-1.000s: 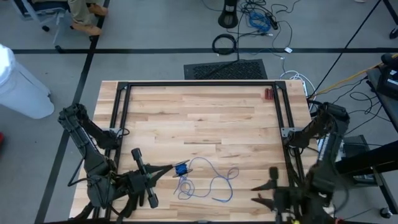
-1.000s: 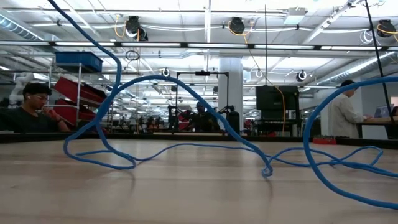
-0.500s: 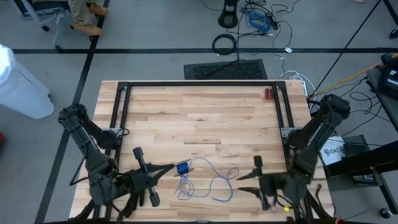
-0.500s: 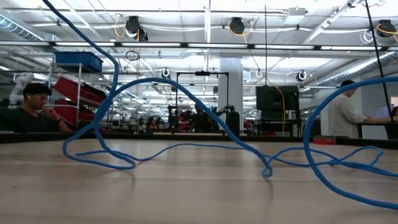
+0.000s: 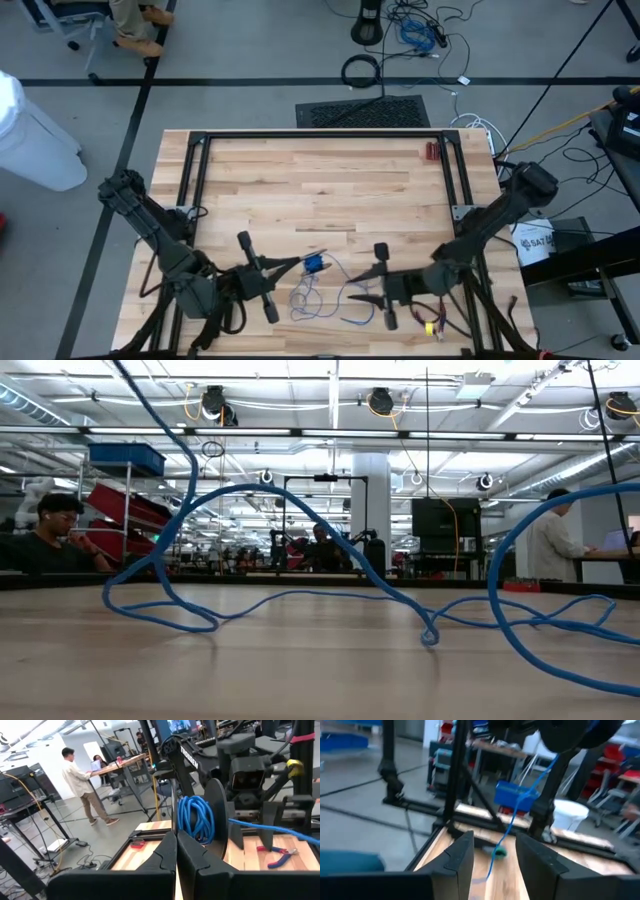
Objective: Coil cords
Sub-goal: Uncoil the blue wire from the black spool
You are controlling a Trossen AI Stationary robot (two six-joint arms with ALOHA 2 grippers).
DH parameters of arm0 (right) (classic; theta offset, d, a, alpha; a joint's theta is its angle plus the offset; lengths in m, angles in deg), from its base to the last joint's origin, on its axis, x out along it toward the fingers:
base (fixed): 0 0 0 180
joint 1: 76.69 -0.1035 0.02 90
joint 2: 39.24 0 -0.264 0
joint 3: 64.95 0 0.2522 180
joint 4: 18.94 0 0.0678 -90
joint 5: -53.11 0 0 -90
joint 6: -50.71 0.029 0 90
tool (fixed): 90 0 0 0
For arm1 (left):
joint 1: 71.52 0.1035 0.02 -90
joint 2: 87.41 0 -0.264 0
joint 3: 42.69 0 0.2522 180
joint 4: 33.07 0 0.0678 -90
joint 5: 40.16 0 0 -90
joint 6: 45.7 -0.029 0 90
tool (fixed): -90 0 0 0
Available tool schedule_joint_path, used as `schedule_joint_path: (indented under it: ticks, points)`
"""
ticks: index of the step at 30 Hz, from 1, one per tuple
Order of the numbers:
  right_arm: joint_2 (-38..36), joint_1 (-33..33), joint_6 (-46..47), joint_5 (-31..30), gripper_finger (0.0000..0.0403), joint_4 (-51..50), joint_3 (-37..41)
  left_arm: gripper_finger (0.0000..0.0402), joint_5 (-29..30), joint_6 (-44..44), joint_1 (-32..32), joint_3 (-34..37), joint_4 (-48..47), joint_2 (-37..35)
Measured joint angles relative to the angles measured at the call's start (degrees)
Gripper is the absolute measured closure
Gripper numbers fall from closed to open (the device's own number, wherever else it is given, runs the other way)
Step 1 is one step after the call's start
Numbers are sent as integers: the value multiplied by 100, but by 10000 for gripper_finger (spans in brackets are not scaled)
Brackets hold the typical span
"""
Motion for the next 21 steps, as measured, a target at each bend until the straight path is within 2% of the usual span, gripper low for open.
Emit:
schedule_joint_path:
  ticks: [4,10,17,21]
  points:
    - [447,188,-109,1,271,518,-102,401,-7,-2,-10,0,83,0]
    - [843,276,-43,38,271,452,-433,401,-103,0,-6,0,85,0]
    - [980,352,246,69,271,-194,-942,401,-119,2,-9,0,103,0]
    - [1096,463,401,25,271,70,-1037,401,-120,9,-8,0,114,0]
